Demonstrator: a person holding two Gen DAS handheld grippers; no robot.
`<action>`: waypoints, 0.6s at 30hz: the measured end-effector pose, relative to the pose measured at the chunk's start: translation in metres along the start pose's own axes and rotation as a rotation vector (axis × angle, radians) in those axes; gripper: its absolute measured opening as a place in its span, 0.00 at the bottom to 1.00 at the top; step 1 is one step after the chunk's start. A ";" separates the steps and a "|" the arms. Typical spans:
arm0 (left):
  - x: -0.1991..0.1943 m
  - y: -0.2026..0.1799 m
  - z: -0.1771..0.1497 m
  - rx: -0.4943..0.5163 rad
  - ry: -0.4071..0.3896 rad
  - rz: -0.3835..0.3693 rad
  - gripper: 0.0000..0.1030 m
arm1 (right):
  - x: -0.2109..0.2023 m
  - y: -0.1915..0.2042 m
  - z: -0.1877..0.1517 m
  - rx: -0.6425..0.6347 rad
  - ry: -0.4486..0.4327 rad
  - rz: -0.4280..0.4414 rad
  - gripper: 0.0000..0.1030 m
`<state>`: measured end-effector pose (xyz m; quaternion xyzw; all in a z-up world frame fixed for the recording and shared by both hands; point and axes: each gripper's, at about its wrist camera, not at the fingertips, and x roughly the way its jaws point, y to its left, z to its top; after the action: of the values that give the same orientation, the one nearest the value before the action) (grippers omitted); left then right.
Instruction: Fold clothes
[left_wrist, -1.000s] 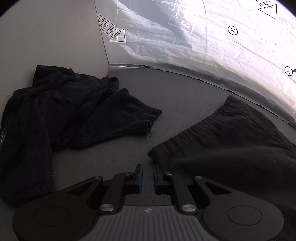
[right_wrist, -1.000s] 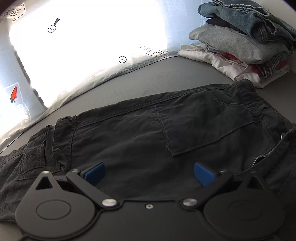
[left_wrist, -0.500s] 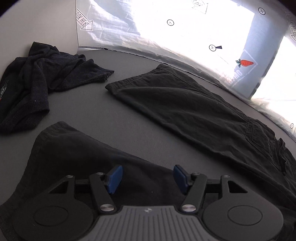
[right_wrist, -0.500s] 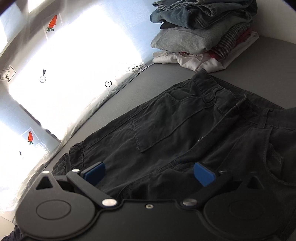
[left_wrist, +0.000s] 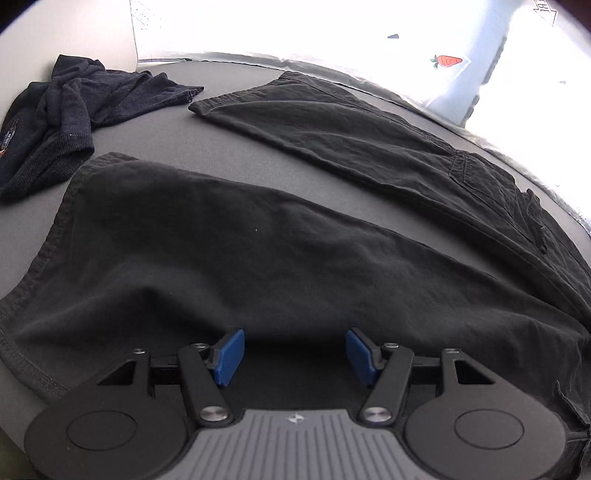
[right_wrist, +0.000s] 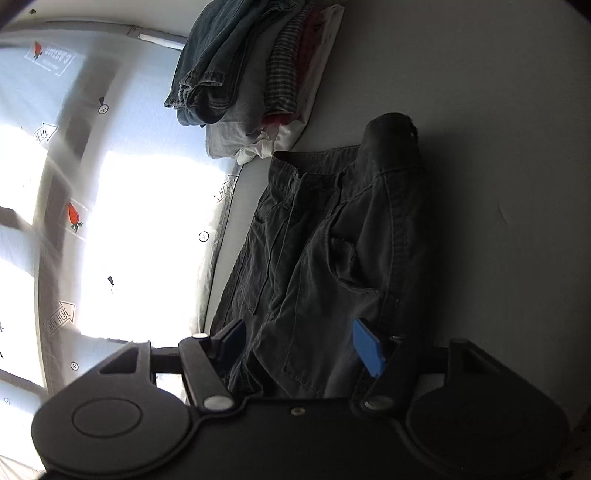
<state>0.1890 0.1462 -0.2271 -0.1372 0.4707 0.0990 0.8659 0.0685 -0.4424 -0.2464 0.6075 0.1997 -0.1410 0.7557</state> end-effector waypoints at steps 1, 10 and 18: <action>0.000 0.000 -0.004 -0.005 0.016 -0.005 0.60 | -0.004 -0.005 -0.001 0.016 -0.003 0.003 0.62; -0.001 0.001 -0.020 0.009 0.033 -0.007 0.60 | -0.011 -0.026 0.002 0.026 0.025 -0.049 0.62; -0.001 0.000 -0.022 0.025 0.031 -0.018 0.65 | 0.006 -0.026 0.009 0.032 0.024 0.013 0.49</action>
<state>0.1707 0.1387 -0.2375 -0.1323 0.4840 0.0830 0.8610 0.0635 -0.4567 -0.2698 0.6225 0.2027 -0.1318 0.7444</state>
